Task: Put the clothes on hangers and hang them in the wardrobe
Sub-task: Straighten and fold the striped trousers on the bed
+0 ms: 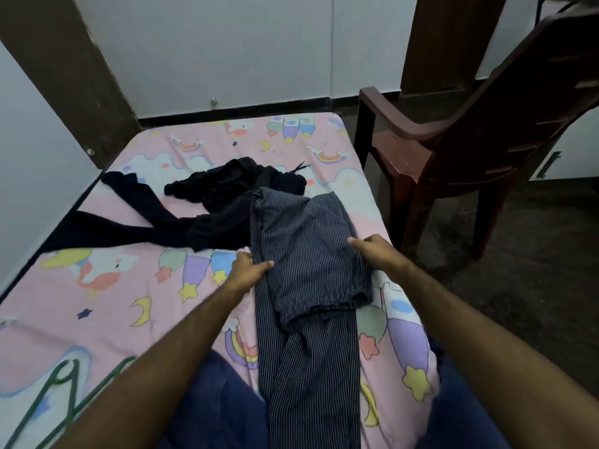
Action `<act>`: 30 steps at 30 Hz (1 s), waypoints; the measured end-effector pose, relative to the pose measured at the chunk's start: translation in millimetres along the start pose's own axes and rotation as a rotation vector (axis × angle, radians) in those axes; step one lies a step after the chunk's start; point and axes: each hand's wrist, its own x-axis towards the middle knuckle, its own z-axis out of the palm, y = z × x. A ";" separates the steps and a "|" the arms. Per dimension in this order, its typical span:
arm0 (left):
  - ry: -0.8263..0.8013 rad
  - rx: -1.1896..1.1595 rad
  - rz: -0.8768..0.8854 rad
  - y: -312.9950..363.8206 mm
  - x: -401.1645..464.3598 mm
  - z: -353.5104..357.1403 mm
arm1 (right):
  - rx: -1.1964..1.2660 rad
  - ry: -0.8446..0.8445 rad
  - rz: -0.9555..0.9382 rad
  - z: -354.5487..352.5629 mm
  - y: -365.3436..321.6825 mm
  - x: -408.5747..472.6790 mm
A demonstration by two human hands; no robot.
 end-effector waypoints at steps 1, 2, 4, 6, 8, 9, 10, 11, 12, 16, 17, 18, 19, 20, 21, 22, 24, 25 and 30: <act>0.054 -0.022 -0.004 0.4 9.8 2.7 | 0.063 -0.019 0.001 4.7 -4.0 11.5; 0.082 -0.057 -0.004 0.0 21.4 4.5 | 0.121 -0.034 0.022 9.2 -7.1 22.5; 0.069 -0.190 0.003 0.8 47.5 6.3 | 0.238 -0.048 0.043 16.4 -19.9 39.1; 0.066 -0.289 0.003 12.4 66.6 5.3 | 0.316 -0.054 0.045 19.7 -30.7 62.6; 0.109 -0.304 -0.008 21.8 87.1 2.5 | 0.377 -0.060 0.058 20.4 -39.7 89.8; 0.130 -0.295 -0.023 26.4 94.5 0.7 | 0.413 -0.068 0.066 21.3 -40.9 107.2; 0.139 -0.284 -0.041 26.2 106.5 0.2 | 0.431 -0.082 0.078 21.6 -45.6 119.4; 0.141 -0.249 -0.052 28.7 106.1 0.1 | 0.438 -0.103 0.097 21.9 -51.3 124.0; 0.123 -0.210 -0.062 28.2 108.2 2.2 | 0.428 -0.136 0.123 21.9 -57.5 127.3; 0.012 -0.177 0.070 35.9 114.0 16.0 | 0.459 -0.204 0.106 25.5 -68.5 133.5; 0.011 -0.240 0.101 41.7 121.3 19.0 | 0.475 -0.179 0.053 26.1 -67.1 138.1; 0.013 -0.306 0.126 47.3 131.9 20.1 | 0.476 -0.152 -0.013 24.7 -66.8 143.3; 0.026 -0.351 0.144 55.5 143.8 20.5 | 0.459 -0.122 -0.078 21.6 -68.3 149.9; 0.046 -0.379 0.150 64.6 157.4 20.9 | 0.435 -0.094 -0.129 17.2 -72.3 157.6; 0.069 -0.386 0.144 73.7 170.8 20.9 | 0.401 -0.062 -0.168 11.9 -78.1 166.5; 0.086 -0.376 0.150 81.8 183.5 21.3 | 0.370 -0.028 -0.197 6.1 -86.4 176.7; 0.171 -0.226 0.185 96.4 208.7 21.4 | 0.304 0.032 -0.231 -4.7 -107.3 203.3; 0.229 -0.123 0.204 105.2 219.9 20.3 | 0.265 0.054 -0.241 -8.7 -119.2 219.4; 0.391 0.106 0.280 151.1 281.8 7.4 | -0.005 0.210 -0.253 -19.2 -164.3 301.5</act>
